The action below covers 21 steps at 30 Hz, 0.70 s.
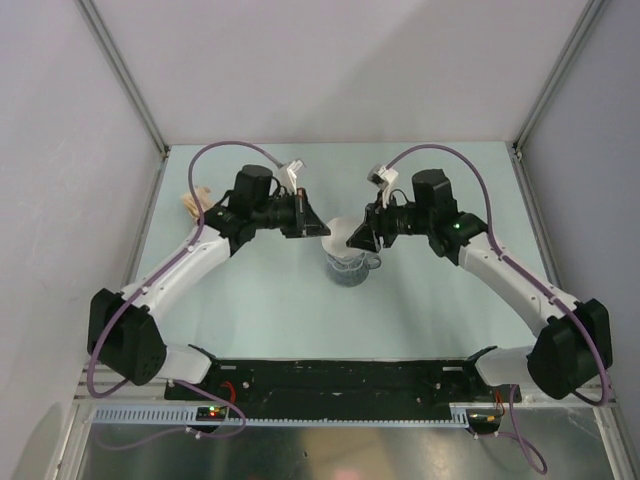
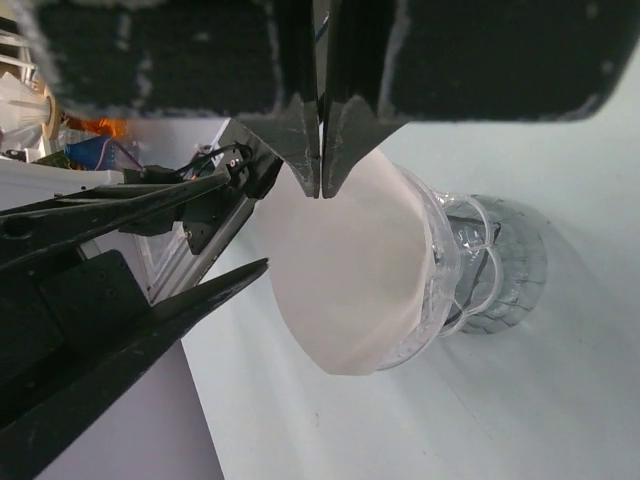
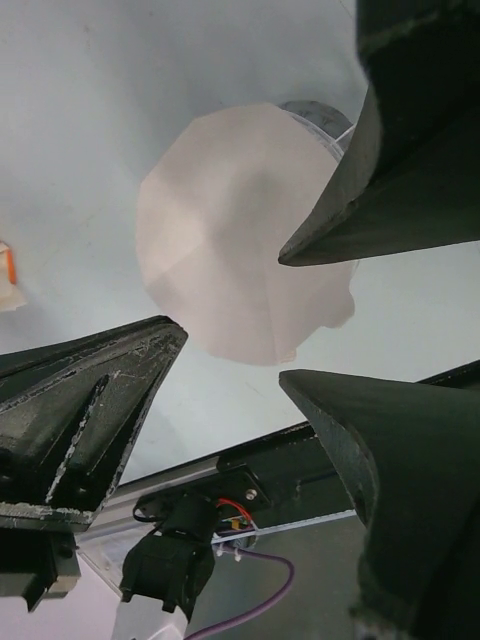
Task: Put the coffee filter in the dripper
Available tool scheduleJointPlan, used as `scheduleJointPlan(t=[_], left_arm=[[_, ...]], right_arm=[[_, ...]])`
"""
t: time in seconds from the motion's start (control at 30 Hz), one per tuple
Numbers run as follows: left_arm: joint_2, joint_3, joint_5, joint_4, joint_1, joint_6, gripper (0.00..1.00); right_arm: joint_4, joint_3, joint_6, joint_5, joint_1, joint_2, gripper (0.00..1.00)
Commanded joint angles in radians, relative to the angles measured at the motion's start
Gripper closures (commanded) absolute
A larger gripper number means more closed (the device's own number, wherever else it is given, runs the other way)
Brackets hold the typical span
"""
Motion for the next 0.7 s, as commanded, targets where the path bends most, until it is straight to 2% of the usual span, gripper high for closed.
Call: scheduleJointPlan(t=[0.0,0.4,0.67], left_arm=[[0.035,-0.008,0.053,0.082,0.001,0.002,0.97],[0.082,-0.043,0.072,0.125,-0.002,0.018,1.0],[0.083,-0.048,0.07,0.141,-0.033,0.024,1.0]], right_arm=[[0.038,0.042,-0.011,-0.026,0.007,0.042,0.5],[-0.093,0.047,-0.185,0.119,0.022,0.076,0.55],[-0.147,0.047,-0.238,0.165,0.025,0.069,0.55]])
